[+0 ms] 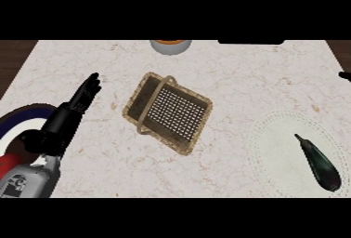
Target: Pick the eggplant from the placemat and place it in the basket
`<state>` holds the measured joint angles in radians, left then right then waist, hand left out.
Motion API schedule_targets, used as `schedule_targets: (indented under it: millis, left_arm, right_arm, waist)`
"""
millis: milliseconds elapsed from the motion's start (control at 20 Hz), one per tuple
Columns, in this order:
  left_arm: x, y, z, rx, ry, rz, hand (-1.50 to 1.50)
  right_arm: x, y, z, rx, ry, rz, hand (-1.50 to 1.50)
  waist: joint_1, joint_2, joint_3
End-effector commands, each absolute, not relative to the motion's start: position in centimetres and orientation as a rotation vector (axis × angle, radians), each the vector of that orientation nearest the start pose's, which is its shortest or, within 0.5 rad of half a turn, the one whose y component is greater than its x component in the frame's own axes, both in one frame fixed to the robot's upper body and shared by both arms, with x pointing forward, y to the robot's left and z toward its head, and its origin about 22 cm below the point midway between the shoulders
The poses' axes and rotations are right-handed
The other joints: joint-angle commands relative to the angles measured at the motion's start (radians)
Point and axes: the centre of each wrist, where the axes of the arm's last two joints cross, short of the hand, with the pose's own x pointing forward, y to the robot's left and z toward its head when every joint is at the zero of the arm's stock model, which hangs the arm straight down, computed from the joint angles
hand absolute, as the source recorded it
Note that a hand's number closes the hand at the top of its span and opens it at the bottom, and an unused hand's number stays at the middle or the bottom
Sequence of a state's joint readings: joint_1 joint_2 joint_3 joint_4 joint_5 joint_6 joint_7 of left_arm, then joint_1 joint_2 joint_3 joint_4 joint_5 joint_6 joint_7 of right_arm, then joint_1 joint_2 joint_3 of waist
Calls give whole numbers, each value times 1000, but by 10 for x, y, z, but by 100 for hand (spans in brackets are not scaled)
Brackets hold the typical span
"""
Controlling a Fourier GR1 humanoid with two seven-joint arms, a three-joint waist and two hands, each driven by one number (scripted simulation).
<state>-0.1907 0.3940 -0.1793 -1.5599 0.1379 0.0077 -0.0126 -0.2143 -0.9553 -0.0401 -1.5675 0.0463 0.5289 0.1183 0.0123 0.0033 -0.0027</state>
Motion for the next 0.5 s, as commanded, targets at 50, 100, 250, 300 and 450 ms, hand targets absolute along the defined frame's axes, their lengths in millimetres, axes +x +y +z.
schedule_targets:
  millis: [50, 100, 250, 300, 450]
  left_arm:
    - [283, 272, 64, 29, -1683, -376, 0]
    - [282, 275, 53, 43, -1691, -385, 0]
    - [277, 275, 50, 45, -1691, -385, 0]
    - [279, 257, 55, 54, -1700, -392, 0]
    - [283, 273, 61, 49, -1684, -373, 0]
  right_arm:
    - [282, -410, 228, -442, -994, 1266, -150]
    - [281, -419, 243, -410, -982, 1276, -150]
    - [284, -431, 251, -340, -929, 1291, -150]
    - [281, -438, 254, -324, -918, 1301, -150]
    - [282, -448, 251, -337, -945, 1262, -150]
  waist:
    - [5, 1, 1]
    - [-1, 1, 1]
    - [-2, 0, 2]
    - [-8, -2, 3]
    - [-10, -2, 3]
